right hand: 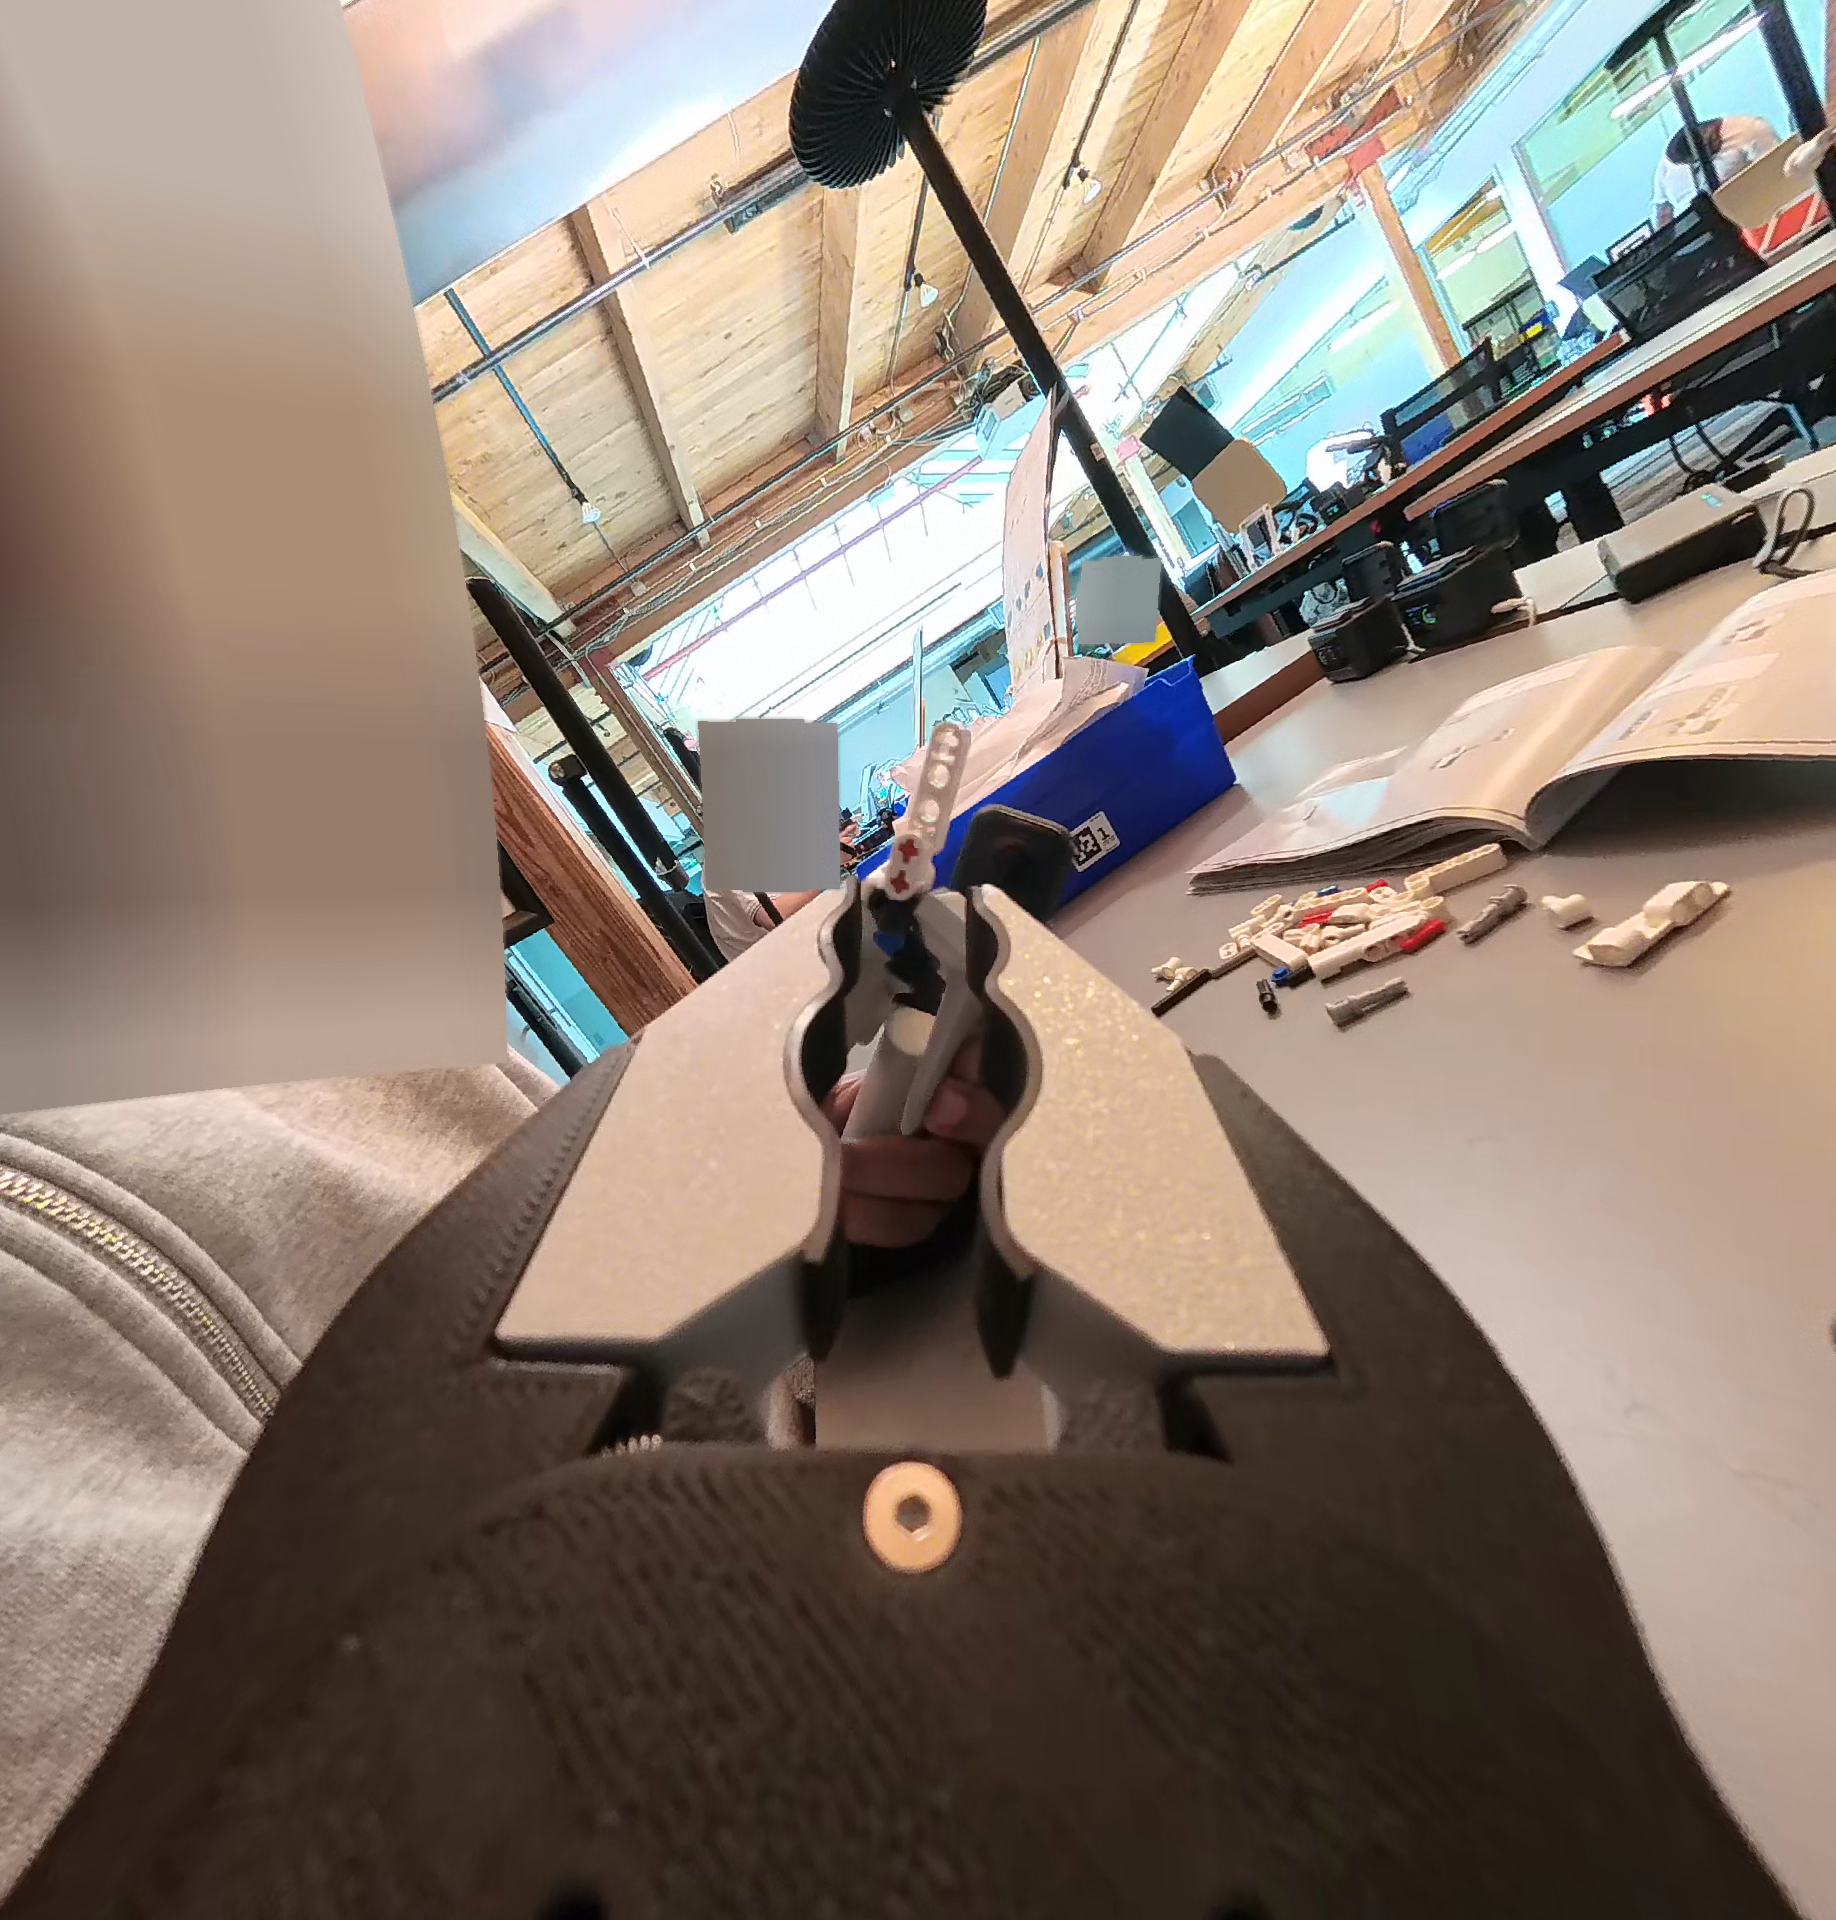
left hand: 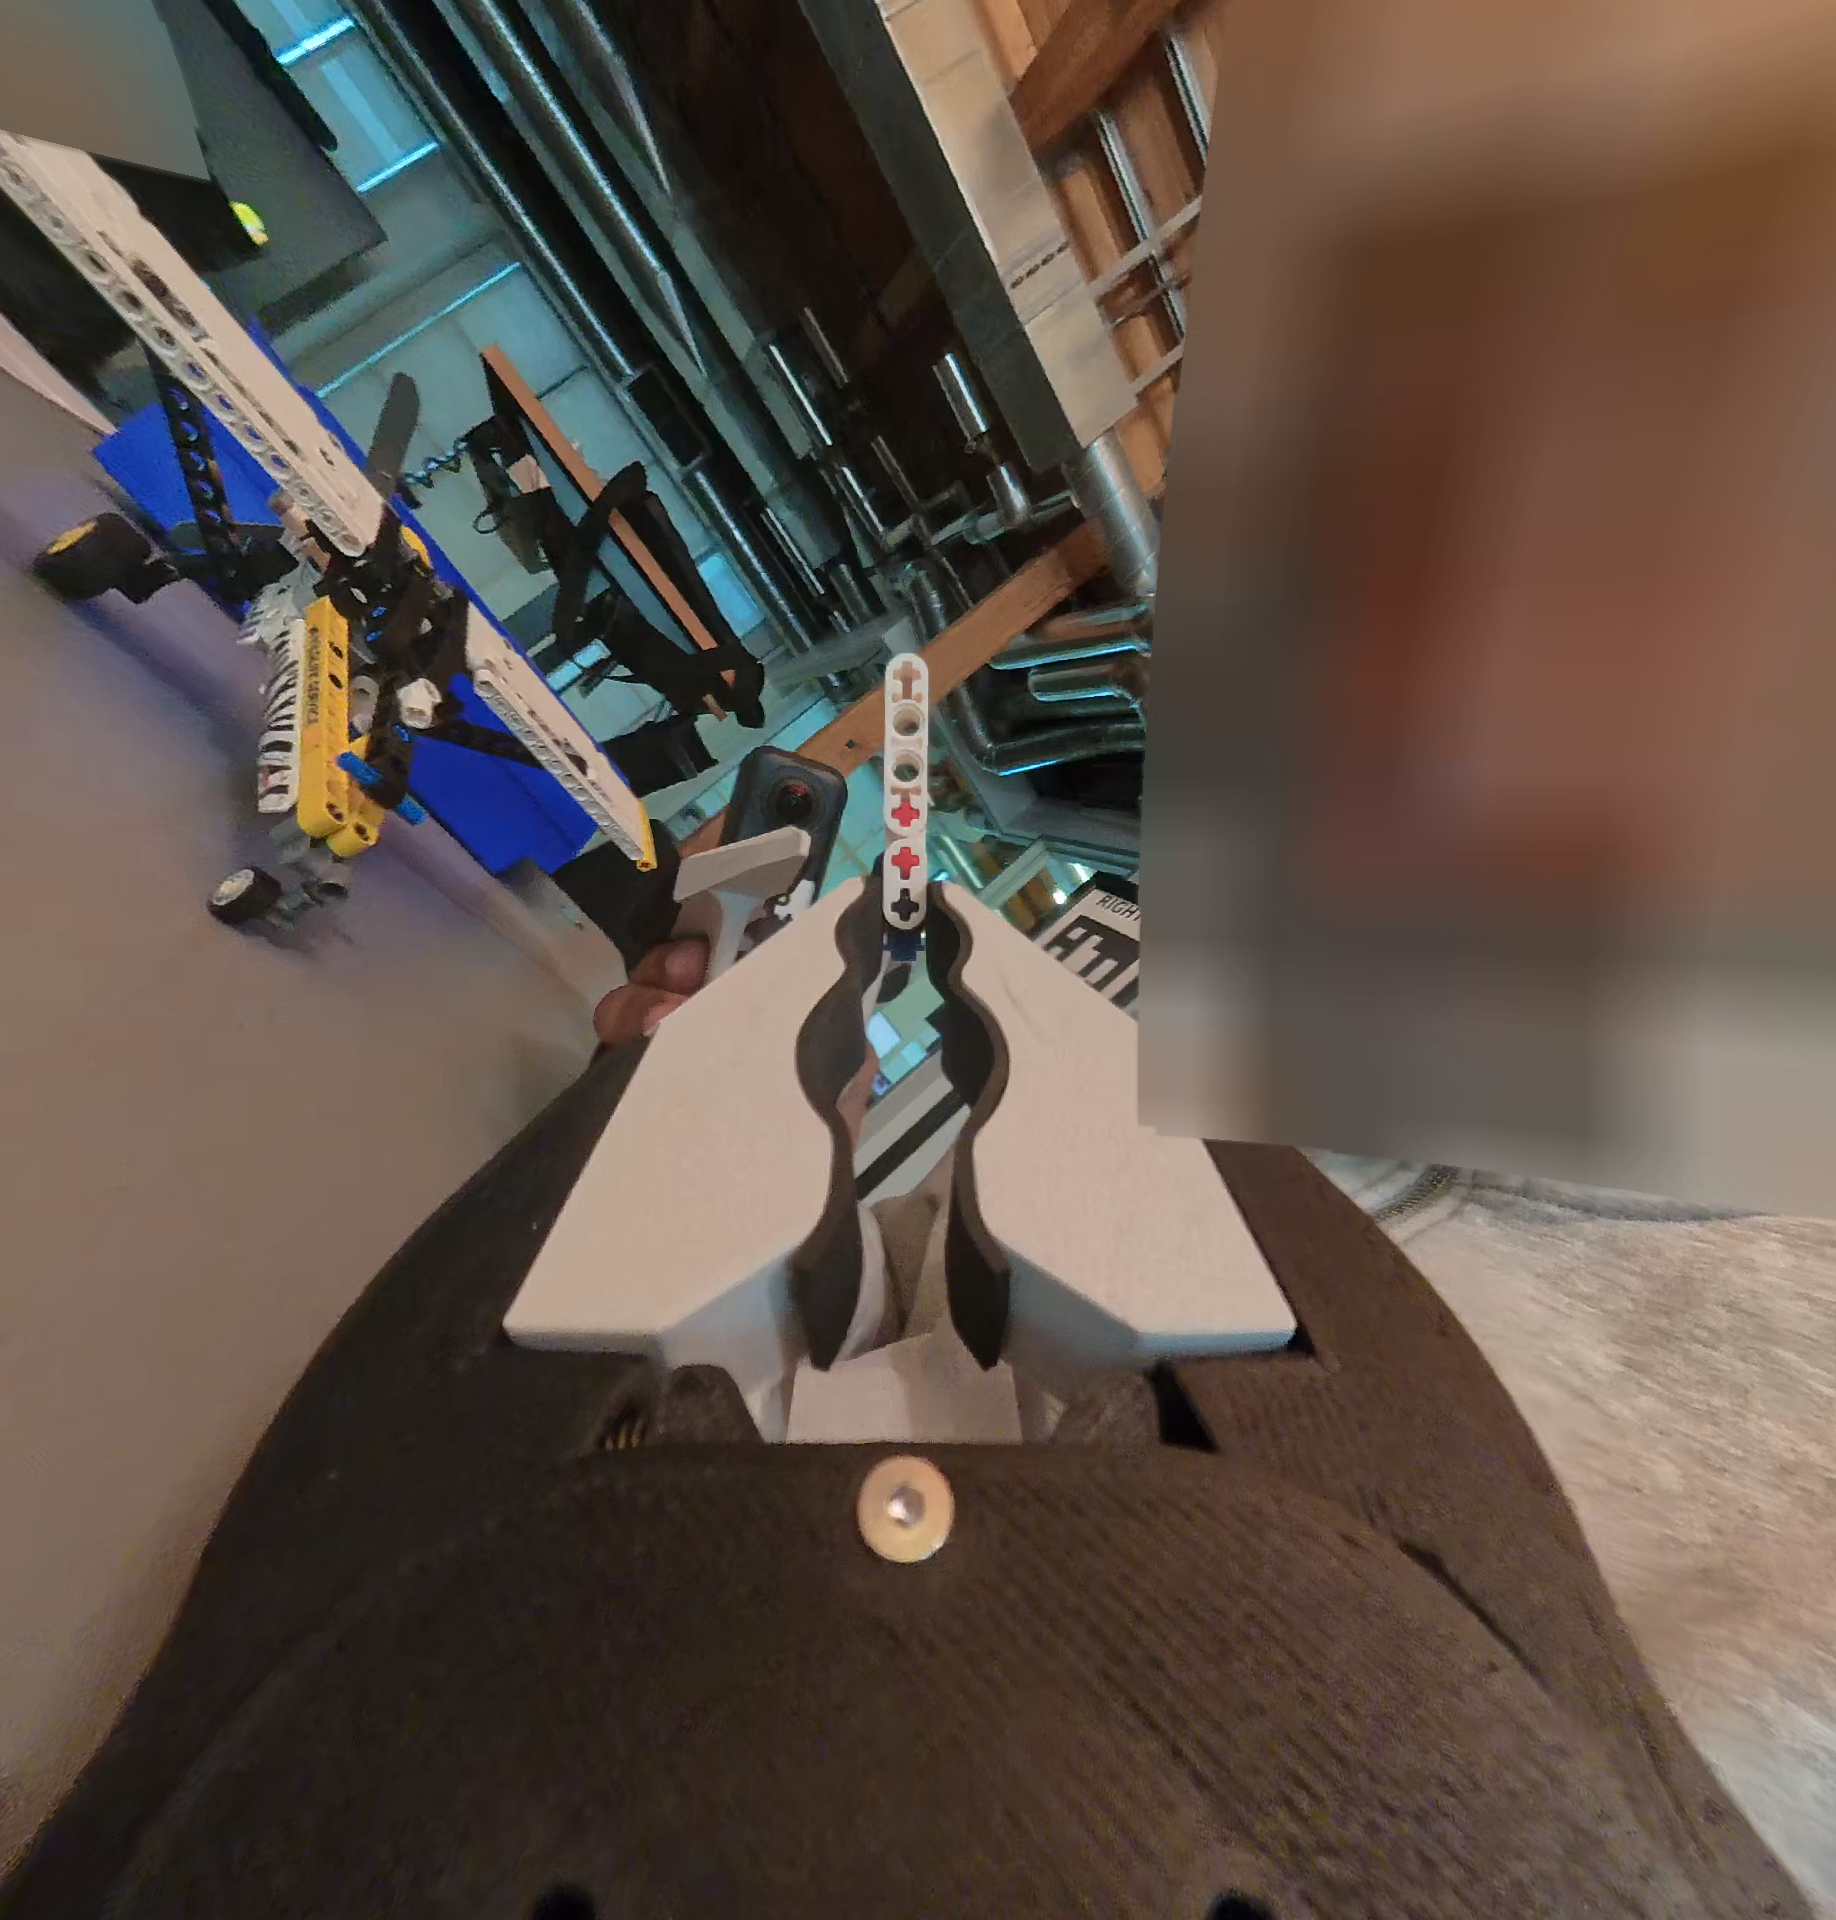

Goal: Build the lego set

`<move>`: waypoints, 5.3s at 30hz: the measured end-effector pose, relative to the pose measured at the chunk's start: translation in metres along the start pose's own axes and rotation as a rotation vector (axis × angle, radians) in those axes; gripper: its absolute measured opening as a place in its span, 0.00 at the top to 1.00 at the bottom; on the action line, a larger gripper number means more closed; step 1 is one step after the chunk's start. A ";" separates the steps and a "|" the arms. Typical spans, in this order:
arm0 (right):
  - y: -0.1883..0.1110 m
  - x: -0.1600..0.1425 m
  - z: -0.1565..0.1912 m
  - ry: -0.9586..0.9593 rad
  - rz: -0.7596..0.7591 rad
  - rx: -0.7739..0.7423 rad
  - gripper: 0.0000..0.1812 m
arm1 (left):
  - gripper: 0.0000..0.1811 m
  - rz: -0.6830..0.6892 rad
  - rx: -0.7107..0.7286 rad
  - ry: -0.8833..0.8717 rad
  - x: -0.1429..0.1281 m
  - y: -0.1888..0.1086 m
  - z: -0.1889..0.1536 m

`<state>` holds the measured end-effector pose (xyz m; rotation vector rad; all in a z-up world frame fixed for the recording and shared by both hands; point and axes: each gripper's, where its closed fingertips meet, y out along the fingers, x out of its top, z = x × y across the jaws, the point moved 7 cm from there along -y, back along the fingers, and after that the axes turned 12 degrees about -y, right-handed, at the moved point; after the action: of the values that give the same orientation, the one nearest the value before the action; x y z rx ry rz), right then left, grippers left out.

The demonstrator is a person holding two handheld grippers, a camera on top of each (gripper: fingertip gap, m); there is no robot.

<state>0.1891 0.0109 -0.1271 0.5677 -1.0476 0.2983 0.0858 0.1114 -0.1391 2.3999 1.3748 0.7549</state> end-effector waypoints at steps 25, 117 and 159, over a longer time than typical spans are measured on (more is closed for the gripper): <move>0.011 -0.010 0.007 0.013 0.071 -0.113 0.85 | 0.97 0.030 0.746 0.940 -0.022 0.019 -0.011; 0.007 -0.002 0.037 -0.217 -0.131 0.198 0.86 | 0.92 0.180 -0.174 0.010 -0.023 0.016 -0.015; 0.008 -0.001 0.031 -0.202 -0.139 0.131 0.96 | 0.91 0.136 -0.201 -0.102 -0.018 0.013 -0.008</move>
<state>0.1622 -0.0009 -0.1137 0.7975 -1.1824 0.1909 0.0833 0.0894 -0.1314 2.3552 1.0521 0.7536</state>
